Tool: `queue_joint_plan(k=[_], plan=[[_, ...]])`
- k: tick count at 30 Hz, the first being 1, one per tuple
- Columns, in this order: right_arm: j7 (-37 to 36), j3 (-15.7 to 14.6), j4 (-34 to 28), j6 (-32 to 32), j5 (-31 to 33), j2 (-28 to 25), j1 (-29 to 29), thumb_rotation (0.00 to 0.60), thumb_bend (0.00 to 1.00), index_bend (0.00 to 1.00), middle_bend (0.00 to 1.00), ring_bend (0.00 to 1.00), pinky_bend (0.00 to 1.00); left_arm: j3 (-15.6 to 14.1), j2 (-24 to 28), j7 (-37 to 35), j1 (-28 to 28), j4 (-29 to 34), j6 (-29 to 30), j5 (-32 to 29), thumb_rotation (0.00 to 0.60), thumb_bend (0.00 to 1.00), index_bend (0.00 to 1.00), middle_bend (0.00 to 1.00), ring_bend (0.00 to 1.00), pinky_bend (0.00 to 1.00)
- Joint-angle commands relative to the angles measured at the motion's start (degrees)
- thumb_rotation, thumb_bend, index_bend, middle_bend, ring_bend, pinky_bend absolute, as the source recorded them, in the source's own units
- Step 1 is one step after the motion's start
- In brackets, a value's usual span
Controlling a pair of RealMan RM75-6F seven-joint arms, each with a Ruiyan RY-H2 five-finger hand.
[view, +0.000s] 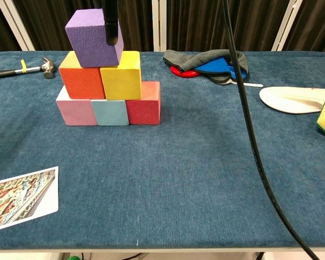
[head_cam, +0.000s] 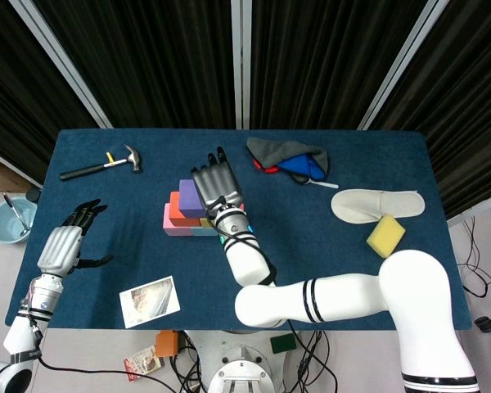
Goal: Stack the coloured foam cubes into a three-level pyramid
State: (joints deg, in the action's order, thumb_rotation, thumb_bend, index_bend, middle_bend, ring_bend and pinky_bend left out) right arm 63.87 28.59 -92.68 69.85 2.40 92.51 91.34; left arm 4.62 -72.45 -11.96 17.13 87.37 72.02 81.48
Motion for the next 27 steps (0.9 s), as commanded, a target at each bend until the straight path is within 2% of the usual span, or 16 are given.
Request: queue_joint_plan(k=[1, 8, 19, 24, 27], plan=[[0.14, -0.08, 0.11, 0.0, -0.09, 0.11, -0.05, 0.6, 0.0, 0.36, 0.36, 0.11, 0.0, -0.03, -0.07, 0.0, -0.01, 0.01, 0.01, -0.02, 0.597, 0.1, 0.13, 0.05, 0.02, 0.17], [1.14, -0.32, 0.63, 0.2, 0.32, 0.59, 0.22, 0.6, 0.0, 0.36, 0.34, 0.11, 0.0, -0.07, -0.26, -0.08, -0.03, -0.28, -0.05, -0.16, 0.598, 0.1, 0.13, 0.05, 0.02, 0.17], [1.67, -0.01, -0.74, 0.31, 0.84, -0.01, -0.22, 0.6, 0.0, 0.21, 0.22, 0.09, 0.0, -0.05, -0.41, -0.05, 0.17, -0.47, -0.16, -0.02, 0.595, 0.1, 0.13, 0.05, 0.02, 0.17], [0.16, 0.75, -4.64, 1.26, -0.39, -2.41, -1.78, 0.6, 0.0, 0.14, 0.16, 0.06, 0.0, 0.19, 0.04, 0.43, 0.51, -0.61, -0.68, -0.4, 0.593, 0.1, 0.13, 0.05, 0.02, 0.17], [-2.96, -0.02, -9.69, 2.94, -4.64, -6.21, -5.32, 0.6, 0.0, 0.13, 0.15, 0.06, 0.0, 0.39, 0.65, 0.83, 0.48, -0.98, -0.76, -0.91, 0.595, 0.1, 0.13, 0.05, 0.02, 0.17]])
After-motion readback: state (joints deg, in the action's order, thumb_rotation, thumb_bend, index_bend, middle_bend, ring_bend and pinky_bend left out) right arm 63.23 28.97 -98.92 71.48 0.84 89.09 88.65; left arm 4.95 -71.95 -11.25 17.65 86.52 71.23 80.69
